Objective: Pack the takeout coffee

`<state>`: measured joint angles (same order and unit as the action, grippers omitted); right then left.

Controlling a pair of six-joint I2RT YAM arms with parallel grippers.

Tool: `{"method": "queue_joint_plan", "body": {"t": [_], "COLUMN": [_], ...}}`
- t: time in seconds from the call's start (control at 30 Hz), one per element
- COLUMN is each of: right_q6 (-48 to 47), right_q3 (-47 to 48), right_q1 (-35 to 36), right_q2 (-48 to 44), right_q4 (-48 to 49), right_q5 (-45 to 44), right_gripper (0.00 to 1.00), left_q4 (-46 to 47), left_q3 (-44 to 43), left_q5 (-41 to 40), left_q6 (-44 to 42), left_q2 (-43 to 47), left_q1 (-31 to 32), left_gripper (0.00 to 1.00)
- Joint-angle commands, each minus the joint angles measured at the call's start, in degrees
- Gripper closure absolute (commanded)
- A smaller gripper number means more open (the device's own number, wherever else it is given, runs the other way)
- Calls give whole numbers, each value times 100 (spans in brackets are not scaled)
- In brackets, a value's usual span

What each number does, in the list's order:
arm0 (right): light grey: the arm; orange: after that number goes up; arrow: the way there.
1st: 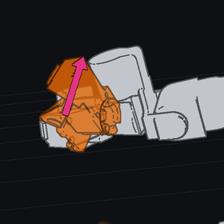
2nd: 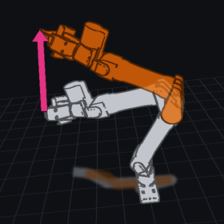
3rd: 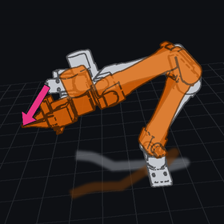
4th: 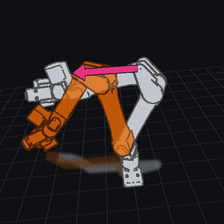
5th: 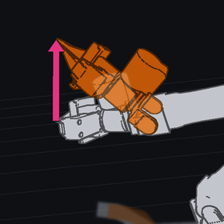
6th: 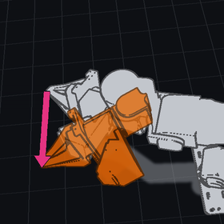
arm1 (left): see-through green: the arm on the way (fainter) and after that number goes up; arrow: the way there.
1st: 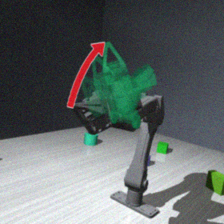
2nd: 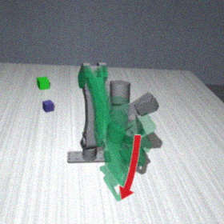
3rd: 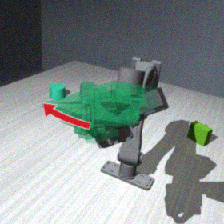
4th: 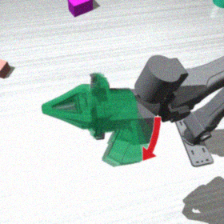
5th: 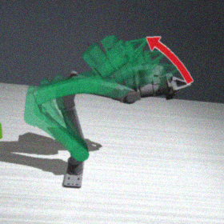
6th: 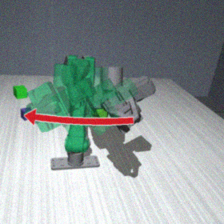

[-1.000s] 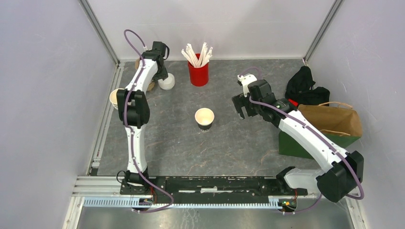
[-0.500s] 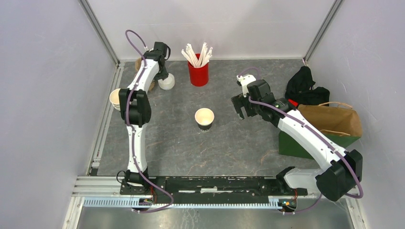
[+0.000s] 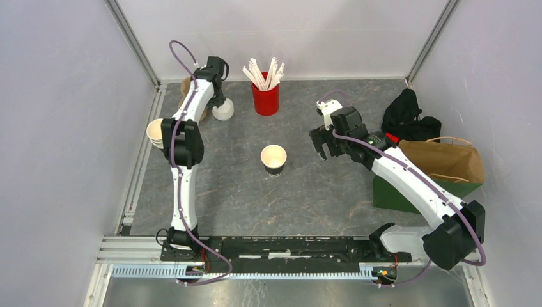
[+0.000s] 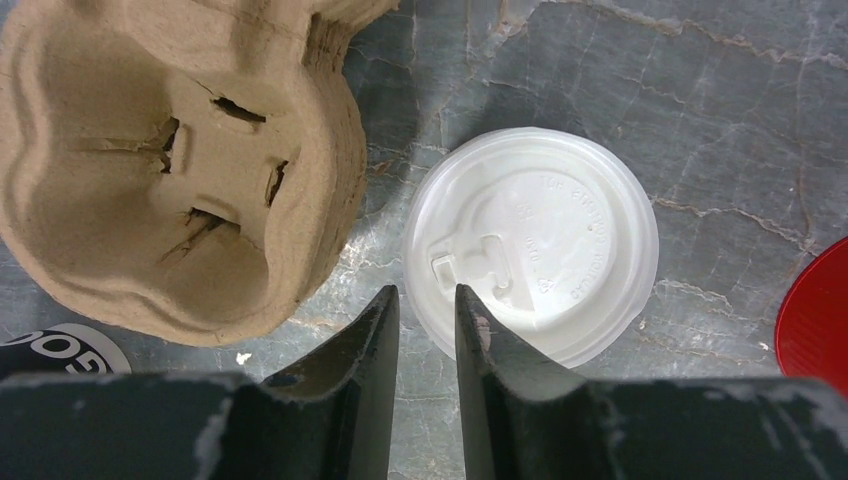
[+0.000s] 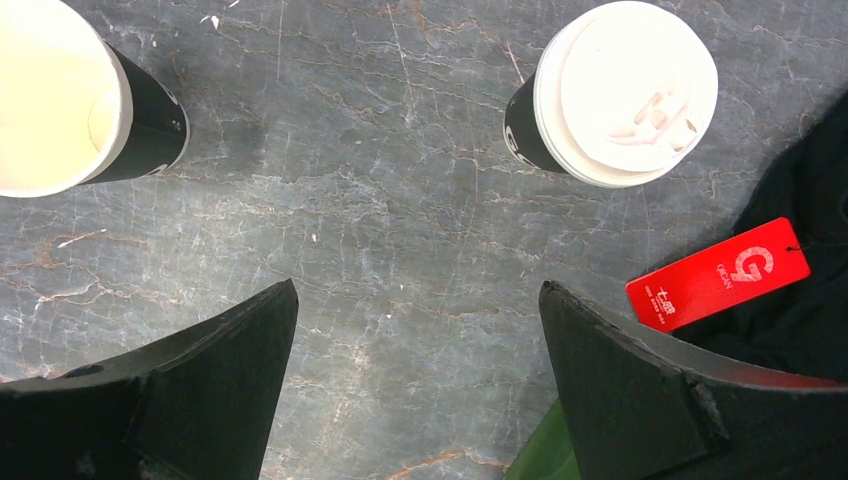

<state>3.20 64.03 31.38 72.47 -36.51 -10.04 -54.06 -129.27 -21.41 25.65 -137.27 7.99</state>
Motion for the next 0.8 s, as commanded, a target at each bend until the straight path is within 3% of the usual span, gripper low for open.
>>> {"method": "queue_joint_plan", "body": {"t": [0.0,0.4,0.6,0.77], "right_q6": [5,18,14,13], "right_q3": [96,116,114,115], "right_q1": [-18,-22,-21,-26], "right_q2": [-12,38,48,75], "right_q4": [189,204,206,220], "right_q5": [69,108,92,103], "right_gripper": [2,2,2,2], "left_q4": [62,57,54,58], "left_q3": [-294,-335,-392,-431], "left_q5": [-130,-4,-2,-13], "left_q6": [4,19,2,-28], "left_q2": [-86,-193,-234,-212], "left_q1": [-77,-131,-143,-148], "left_gripper": [67,67,79,81]}}
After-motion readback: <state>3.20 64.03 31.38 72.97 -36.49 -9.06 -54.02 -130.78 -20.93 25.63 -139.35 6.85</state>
